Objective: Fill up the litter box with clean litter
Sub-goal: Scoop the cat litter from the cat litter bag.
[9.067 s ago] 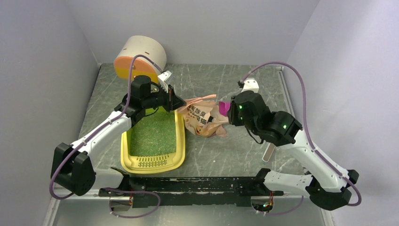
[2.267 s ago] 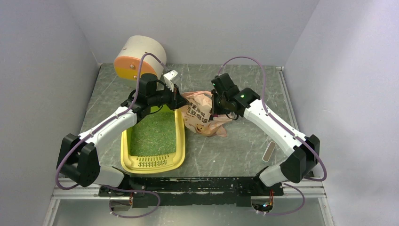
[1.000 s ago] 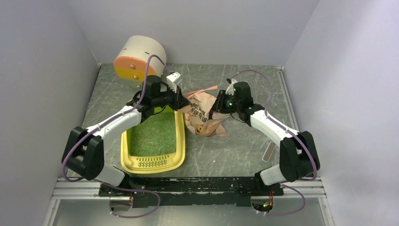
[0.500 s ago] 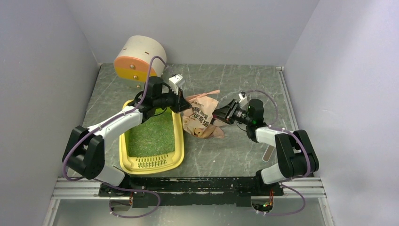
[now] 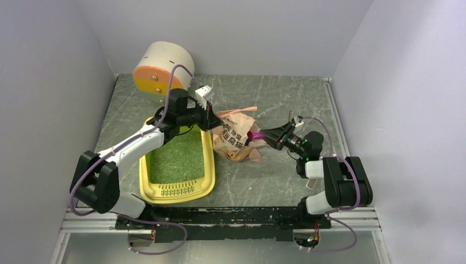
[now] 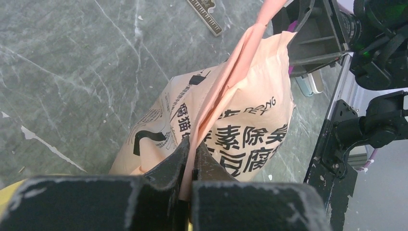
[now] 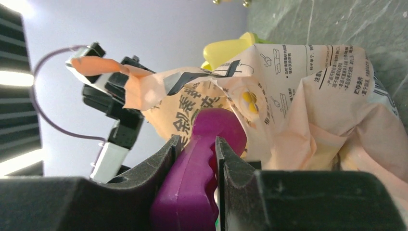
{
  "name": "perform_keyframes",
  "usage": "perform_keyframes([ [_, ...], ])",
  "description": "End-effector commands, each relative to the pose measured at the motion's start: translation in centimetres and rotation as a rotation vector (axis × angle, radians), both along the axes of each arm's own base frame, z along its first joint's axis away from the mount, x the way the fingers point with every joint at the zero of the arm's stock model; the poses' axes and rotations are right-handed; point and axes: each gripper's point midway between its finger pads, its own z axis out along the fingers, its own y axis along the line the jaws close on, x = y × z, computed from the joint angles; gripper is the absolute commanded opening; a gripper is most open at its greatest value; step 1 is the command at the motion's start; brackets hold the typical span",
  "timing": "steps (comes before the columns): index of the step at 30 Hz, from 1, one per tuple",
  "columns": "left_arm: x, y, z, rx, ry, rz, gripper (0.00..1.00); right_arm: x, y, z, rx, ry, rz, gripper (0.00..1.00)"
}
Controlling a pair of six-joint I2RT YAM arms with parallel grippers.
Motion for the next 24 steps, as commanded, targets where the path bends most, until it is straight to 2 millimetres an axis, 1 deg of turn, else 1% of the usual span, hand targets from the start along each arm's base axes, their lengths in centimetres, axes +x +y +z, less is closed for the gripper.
perform_keyframes([
  [1, 0.1, 0.1, 3.9, -0.057, -0.079, 0.005, 0.05, -2.1, -1.5, 4.1, 0.112, -0.108, 0.032, 0.0],
  [5, -0.1, 0.2, 4.9, -0.075, -0.102, 0.007, 0.05, -2.2, -2.5, 3.7, 0.089, -0.083, 0.0, 0.0],
  [10, -0.5, 0.2, 5.7, -0.099, -0.131, -0.007, 0.05, -1.6, -3.8, 2.3, -0.042, -0.049, -0.083, 0.0],
  [14, -1.1, 0.0, 6.1, -0.112, -0.154, -0.041, 0.05, -1.5, -5.1, 2.4, -0.123, -0.041, -0.143, 0.0],
  [18, -1.4, 0.0, 6.3, -0.117, -0.166, -0.06, 0.05, -1.7, -6.0, 2.4, -0.098, 0.006, -0.164, 0.0],
  [22, -1.6, -0.1, 6.6, -0.125, -0.171, -0.065, 0.05, -1.7, -5.8, 2.1, -0.046, 0.082, -0.152, 0.0],
  [24, -1.6, -0.1, 6.7, -0.129, -0.172, -0.068, 0.05, -1.4, -5.6, 2.2, -0.06, 0.09, -0.17, 0.0],
])
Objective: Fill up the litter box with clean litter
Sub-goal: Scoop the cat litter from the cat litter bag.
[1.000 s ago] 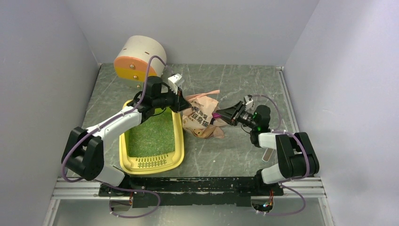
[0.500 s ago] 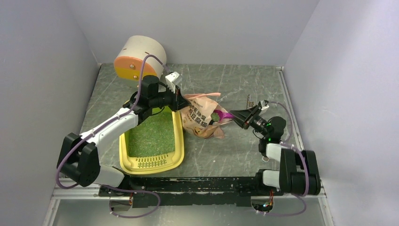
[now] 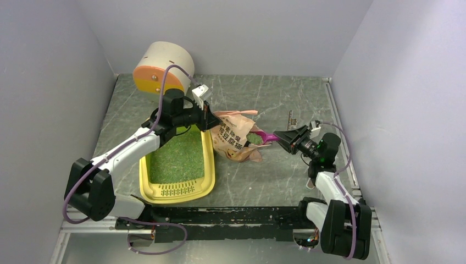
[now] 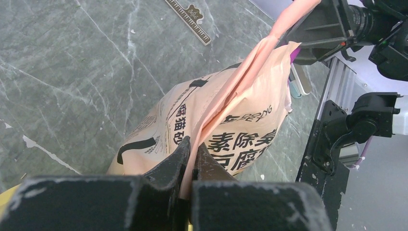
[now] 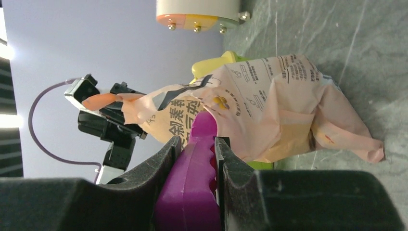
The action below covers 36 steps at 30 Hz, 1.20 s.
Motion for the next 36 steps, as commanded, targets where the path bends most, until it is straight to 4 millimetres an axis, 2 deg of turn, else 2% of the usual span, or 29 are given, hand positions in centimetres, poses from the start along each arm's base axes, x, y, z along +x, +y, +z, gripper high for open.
perform_keyframes([
  [1, -0.3, -0.5, 4.2, -0.091, -0.121, -0.048, 0.05, 0.3, 0.6, 0.3, -0.015, 0.047, -0.01, 0.0],
  [3, -0.3, -0.5, 4.1, -0.094, -0.117, -0.048, 0.05, 0.9, 1.0, 0.6, -0.112, 0.046, -0.024, 0.0],
  [6, -0.3, -0.5, 4.2, -0.094, -0.116, -0.045, 0.05, 1.8, 0.0, 1.5, -0.23, 0.024, -0.113, 0.0],
  [9, -0.3, -0.3, 4.2, -0.082, -0.119, -0.04, 0.05, 1.8, -0.4, 2.1, -0.238, 0.015, -0.141, 0.0],
  [13, -0.4, -0.1, 4.2, -0.073, -0.122, -0.035, 0.05, 1.6, 0.7, 2.3, -0.183, -0.008, -0.087, 0.0],
  [15, -0.4, -0.1, 4.2, -0.078, -0.121, -0.033, 0.05, 1.7, 1.5, 2.4, -0.237, -0.017, -0.055, 0.0],
  [17, -0.4, -0.2, 4.1, -0.08, -0.118, -0.034, 0.05, 1.8, 1.1, 2.3, -0.28, -0.003, -0.079, 0.0],
  [21, -0.4, -0.2, 4.2, -0.079, -0.116, -0.036, 0.05, 1.7, 0.7, 2.8, -0.271, -0.02, -0.12, 0.0],
  [27, -0.4, 0.2, 4.2, -0.056, -0.126, -0.024, 0.05, 1.1, 1.5, 1.9, -0.181, 0.031, -0.044, 0.0],
  [32, -0.5, 0.4, 4.0, -0.047, -0.131, -0.017, 0.05, 0.3, 0.5, 2.3, 0.01, 0.052, -0.059, 0.0],
  [36, -0.5, 0.3, 4.0, -0.046, -0.127, -0.026, 0.05, 0.4, -0.2, 2.1, 0.01, 0.06, -0.085, 0.0],
])
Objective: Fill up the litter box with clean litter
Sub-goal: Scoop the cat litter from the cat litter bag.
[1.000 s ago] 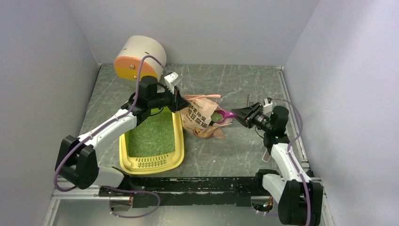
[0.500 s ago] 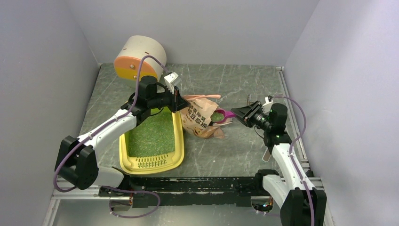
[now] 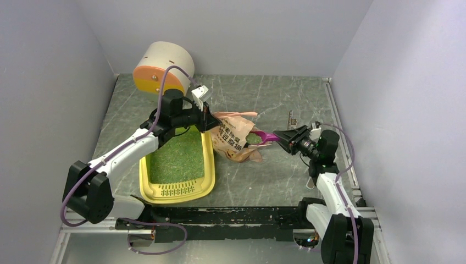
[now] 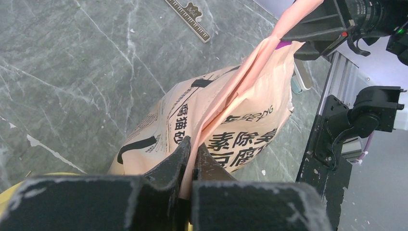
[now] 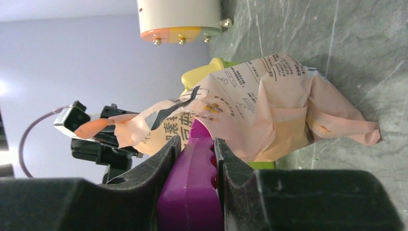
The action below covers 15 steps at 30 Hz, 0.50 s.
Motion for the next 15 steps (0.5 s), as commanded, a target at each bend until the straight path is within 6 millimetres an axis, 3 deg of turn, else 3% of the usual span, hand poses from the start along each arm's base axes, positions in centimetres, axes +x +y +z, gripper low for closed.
perform_keyframes([
  [1, 0.0, 0.0, 3.7, -0.06, -0.104, -0.018, 0.05, 0.2, -0.5, 2.5, 0.018, -0.076, -0.016, 0.0],
  [7, 0.0, 0.0, 3.9, -0.07, -0.113, -0.009, 0.05, -0.1, -0.1, 4.5, 0.016, -0.151, 0.022, 0.0],
  [15, -0.1, 0.1, 4.2, -0.081, -0.117, -0.005, 0.05, -0.3, 0.0, 4.9, 0.051, -0.15, 0.025, 0.0],
])
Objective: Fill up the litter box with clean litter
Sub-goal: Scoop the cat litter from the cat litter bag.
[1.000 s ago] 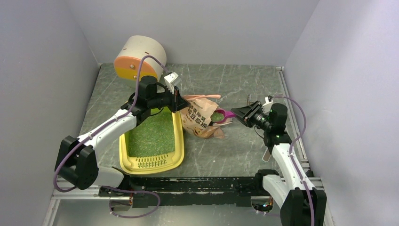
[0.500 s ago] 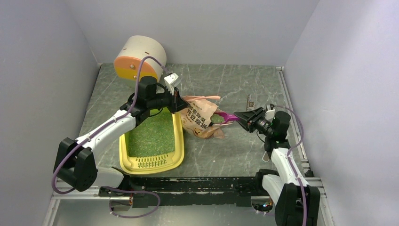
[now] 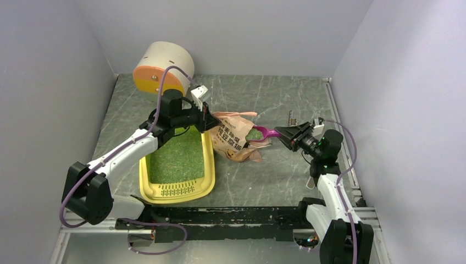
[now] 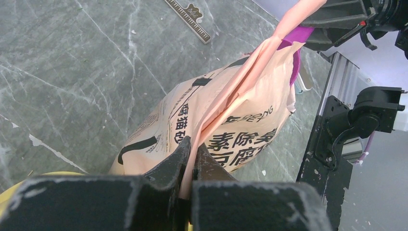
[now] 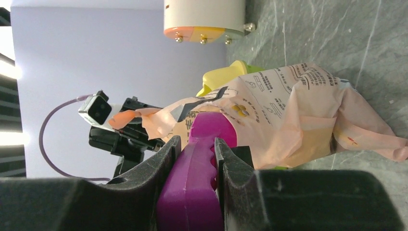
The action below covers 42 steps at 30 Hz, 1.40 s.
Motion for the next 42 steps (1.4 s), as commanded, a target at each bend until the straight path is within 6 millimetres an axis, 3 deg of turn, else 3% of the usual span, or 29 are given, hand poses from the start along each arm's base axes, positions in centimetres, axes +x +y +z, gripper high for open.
perform_keyframes([
  [1, 0.0, -0.1, 4.1, -0.085, -0.11, -0.007, 0.05, 0.0, 0.0, 2.1, 0.01, -0.074, 0.011, 0.0],
  [8, 0.1, -0.3, 4.2, -0.093, -0.105, -0.013, 0.05, 0.4, -0.5, 1.4, -0.141, -0.067, 0.017, 0.0],
  [15, 0.1, -0.4, 4.3, -0.077, -0.101, -0.01, 0.05, 0.5, -1.1, 2.1, -0.205, -0.082, -0.021, 0.0],
  [22, 0.6, 0.2, 4.1, -0.039, -0.101, 0.027, 0.05, 0.0, -0.7, 3.3, -0.071, -0.079, -0.042, 0.0],
  [39, 0.9, 0.6, 3.5, -0.037, -0.093, 0.075, 0.05, -0.4, -0.3, 0.4, 0.074, 0.063, -0.047, 0.0],
  [42, 0.8, 0.5, 3.6, -0.055, -0.092, 0.073, 0.05, -0.3, 0.9, 0.2, 0.072, 0.07, -0.021, 0.0],
])
